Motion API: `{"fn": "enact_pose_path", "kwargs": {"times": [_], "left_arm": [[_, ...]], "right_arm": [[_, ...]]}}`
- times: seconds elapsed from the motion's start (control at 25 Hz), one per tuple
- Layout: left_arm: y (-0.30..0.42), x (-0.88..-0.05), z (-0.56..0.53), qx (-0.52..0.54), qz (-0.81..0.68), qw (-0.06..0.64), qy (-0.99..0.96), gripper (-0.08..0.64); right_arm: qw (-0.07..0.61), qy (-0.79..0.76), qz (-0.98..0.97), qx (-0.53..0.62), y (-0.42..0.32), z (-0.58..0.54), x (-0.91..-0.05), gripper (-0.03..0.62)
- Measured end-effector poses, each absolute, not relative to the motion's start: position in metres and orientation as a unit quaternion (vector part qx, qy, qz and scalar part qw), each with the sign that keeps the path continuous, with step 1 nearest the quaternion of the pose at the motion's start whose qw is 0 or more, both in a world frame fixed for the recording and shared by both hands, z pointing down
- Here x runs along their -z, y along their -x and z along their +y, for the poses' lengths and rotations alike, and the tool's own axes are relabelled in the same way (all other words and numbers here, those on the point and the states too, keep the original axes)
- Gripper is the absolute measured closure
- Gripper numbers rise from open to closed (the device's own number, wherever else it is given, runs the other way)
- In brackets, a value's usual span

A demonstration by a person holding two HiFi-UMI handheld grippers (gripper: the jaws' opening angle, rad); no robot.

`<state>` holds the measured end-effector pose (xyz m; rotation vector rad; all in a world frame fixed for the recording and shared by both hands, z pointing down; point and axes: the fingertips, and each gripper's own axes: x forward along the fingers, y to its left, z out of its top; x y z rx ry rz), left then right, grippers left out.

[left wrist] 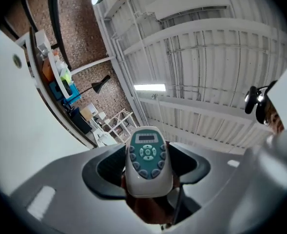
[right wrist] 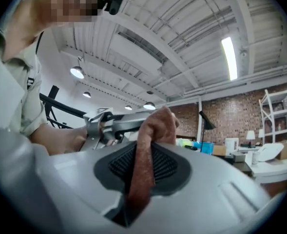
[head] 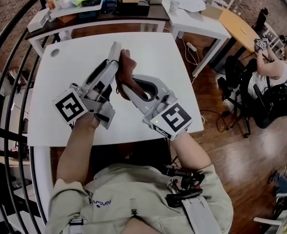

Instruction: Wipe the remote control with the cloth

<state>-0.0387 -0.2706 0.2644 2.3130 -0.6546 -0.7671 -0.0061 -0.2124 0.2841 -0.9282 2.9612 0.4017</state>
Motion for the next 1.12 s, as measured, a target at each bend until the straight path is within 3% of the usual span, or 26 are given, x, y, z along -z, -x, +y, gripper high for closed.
{"fn": "enact_pose_path", "kwargs": {"times": [0.36, 0.48, 0.64, 0.88, 1.12], "left_arm": [[0.068, -0.268, -0.296, 0.052, -0.504, -0.06, -0.86, 0.275], [0.066, -0.284, -0.317, -0.035, -0.538, -0.117, -0.834, 0.275], [0.065, -0.318, -0.353, -0.088, -0.551, -0.092, -0.825, 0.275], [0.075, -0.385, -0.402, -0.148, -0.55, 0.047, -0.821, 0.275], [0.076, -0.432, -0.419, -0.224, -0.529, 0.071, -0.815, 0.275]], "right_arm": [[0.017, 0.43, 0.888, -0.161, -0.05, -0.273, -0.25, 0.528], [-0.011, 0.466, 0.872, -0.152, -0.061, -0.299, -0.264, 0.528], [-0.049, 0.5, 0.856, -0.123, -0.074, -0.338, -0.289, 0.528], [-0.168, 0.52, 0.836, -0.053, -0.089, -0.392, -0.369, 0.528], [-0.269, 0.496, 0.825, 0.0, -0.098, -0.4, -0.427, 0.526]]}}
